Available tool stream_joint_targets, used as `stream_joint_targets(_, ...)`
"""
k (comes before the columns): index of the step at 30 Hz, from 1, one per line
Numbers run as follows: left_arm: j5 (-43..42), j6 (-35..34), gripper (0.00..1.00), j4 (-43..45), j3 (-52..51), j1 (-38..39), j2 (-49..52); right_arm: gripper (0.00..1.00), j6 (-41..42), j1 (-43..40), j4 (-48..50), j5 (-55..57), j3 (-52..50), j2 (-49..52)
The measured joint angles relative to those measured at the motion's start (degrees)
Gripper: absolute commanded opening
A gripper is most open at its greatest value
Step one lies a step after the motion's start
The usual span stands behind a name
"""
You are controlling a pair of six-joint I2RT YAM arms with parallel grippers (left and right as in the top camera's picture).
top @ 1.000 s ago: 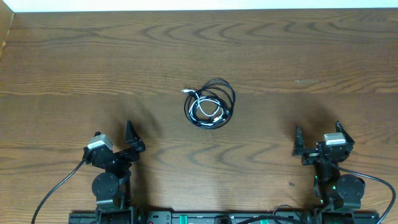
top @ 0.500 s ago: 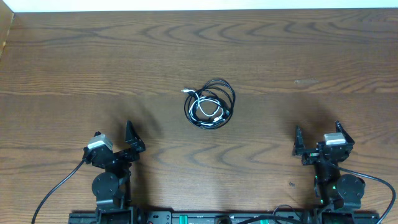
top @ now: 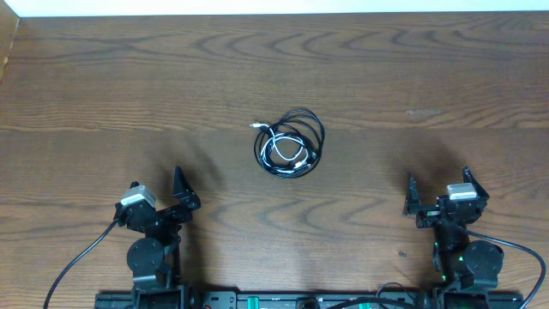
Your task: Untangle cables
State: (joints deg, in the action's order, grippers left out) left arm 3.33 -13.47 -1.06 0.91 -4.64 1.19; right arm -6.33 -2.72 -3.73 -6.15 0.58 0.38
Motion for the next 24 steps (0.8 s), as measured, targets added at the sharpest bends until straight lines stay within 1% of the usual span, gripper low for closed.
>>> stream_joint_targets(24, 0.0, 0.0, 0.98, 0.0, 0.0, 0.0, 0.0, 0.99, 0.0, 0.0, 0.0, 0.0, 0.0, 0.0)
